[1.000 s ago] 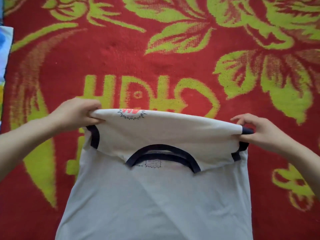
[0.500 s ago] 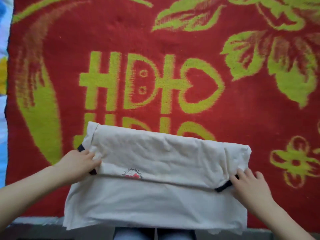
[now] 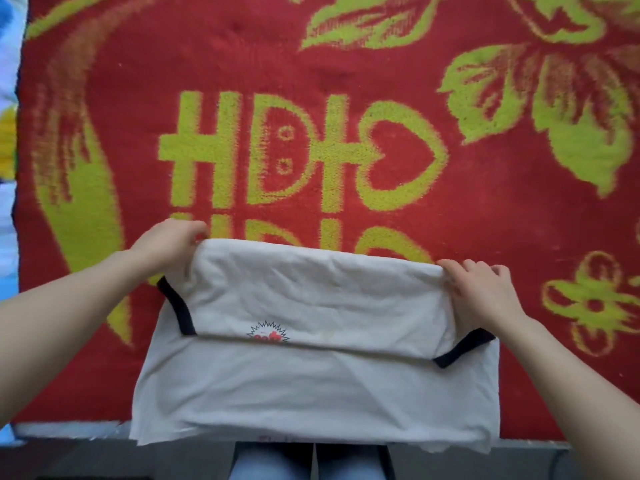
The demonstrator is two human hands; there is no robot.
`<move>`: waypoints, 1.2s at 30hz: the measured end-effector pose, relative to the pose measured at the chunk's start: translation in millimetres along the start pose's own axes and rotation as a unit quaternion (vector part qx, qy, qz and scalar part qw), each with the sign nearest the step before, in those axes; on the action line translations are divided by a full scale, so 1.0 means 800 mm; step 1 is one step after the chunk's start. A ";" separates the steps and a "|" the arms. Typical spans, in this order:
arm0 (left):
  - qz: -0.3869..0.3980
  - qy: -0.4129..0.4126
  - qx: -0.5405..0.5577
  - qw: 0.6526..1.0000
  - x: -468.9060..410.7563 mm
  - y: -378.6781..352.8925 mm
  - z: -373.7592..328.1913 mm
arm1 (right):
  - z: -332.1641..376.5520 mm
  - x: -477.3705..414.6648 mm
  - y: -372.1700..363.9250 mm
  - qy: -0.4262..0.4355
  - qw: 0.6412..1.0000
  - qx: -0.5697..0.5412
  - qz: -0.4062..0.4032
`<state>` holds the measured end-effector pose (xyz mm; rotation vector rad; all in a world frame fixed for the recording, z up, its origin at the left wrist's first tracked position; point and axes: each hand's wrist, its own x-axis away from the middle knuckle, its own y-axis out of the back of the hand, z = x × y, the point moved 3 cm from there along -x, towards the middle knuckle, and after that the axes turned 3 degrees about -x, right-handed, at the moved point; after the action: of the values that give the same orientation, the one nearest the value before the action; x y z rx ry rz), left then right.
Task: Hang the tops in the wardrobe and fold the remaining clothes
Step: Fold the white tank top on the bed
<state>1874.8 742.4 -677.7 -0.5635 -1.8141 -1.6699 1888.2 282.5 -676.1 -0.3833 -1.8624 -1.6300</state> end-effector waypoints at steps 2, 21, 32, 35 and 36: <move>-0.013 0.024 0.019 0.999 0.003 0.003 0.023 | -0.022 0.001 -0.003 -0.043 0.995 -0.088 0.020; -0.043 -0.003 -0.148 0.988 0.021 -0.002 0.007 | -0.016 0.027 0.005 -0.093 0.994 -0.051 0.005; -0.227 -0.106 -0.040 0.967 0.101 0.073 0.034 | -0.047 0.070 0.086 -0.086 0.966 -0.143 -0.195; -0.267 -0.153 -0.082 0.948 0.131 0.056 0.032 | -0.039 0.093 0.083 -0.034 0.970 -0.147 -0.188; -0.292 -0.178 -0.096 0.935 0.145 0.047 0.032 | -0.036 0.106 0.077 -0.008 0.971 -0.139 -0.195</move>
<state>1812.1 761.5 -571.8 -0.4527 -2.2459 -2.2777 1867.5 250.9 -574.4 -0.1473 -1.8045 -2.1686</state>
